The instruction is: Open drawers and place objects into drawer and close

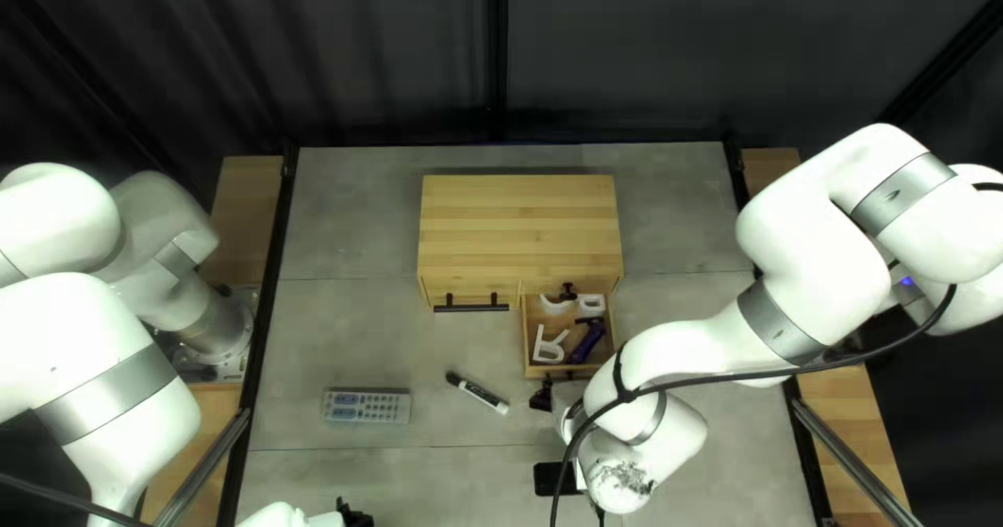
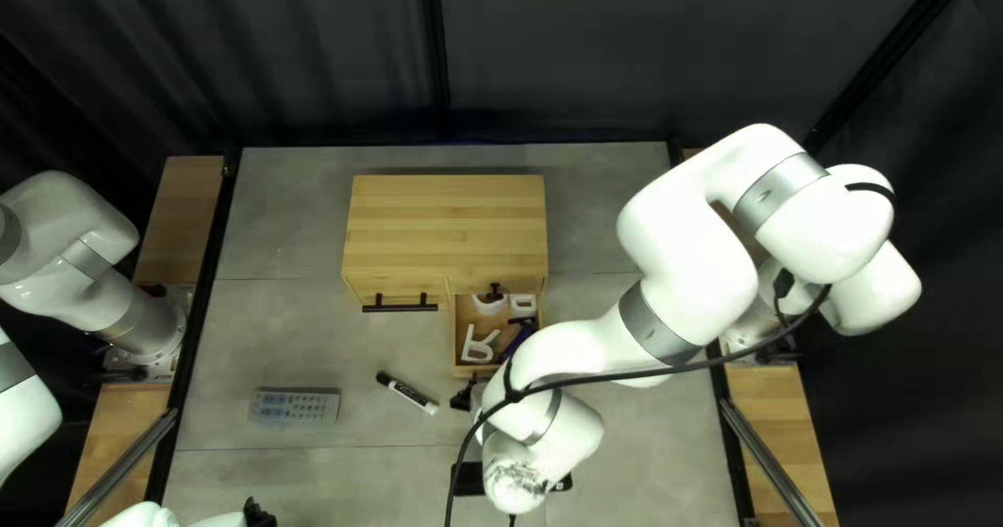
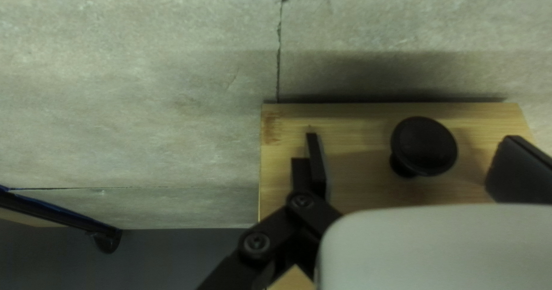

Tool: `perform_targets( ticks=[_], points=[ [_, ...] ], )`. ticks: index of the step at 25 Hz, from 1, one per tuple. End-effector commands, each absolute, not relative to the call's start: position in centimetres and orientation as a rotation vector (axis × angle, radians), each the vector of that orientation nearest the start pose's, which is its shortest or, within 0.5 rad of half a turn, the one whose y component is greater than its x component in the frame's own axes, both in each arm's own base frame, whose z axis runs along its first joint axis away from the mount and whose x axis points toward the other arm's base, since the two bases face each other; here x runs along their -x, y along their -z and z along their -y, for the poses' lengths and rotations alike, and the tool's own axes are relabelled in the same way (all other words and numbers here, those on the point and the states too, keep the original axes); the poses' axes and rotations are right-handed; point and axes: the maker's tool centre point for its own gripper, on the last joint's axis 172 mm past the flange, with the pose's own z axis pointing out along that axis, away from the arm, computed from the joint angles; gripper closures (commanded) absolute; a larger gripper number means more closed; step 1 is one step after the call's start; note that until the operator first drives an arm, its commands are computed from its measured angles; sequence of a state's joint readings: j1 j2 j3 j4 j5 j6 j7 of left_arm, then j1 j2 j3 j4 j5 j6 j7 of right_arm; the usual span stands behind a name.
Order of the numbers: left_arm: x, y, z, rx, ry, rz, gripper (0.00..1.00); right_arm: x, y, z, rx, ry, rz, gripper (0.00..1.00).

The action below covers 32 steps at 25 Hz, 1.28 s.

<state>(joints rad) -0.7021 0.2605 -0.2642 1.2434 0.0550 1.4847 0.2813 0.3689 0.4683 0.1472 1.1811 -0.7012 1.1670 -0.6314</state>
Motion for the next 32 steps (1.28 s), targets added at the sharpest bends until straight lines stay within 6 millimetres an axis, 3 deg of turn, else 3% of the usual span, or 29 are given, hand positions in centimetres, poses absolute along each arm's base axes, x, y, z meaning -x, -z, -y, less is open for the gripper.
perform_targets(
  ticks=[1,32],
  points=[
    [-23.1,-14.2,31.8,2.339,-0.696,-1.732,0.00,-45.8,-4.9,-10.3,-1.832,0.603,-1.843,0.00],
    [-23.1,-14.2,31.8,2.339,-0.696,-1.732,0.00,-46.3,-5.3,-9.3,-1.818,0.603,-1.842,0.00]
  ],
)
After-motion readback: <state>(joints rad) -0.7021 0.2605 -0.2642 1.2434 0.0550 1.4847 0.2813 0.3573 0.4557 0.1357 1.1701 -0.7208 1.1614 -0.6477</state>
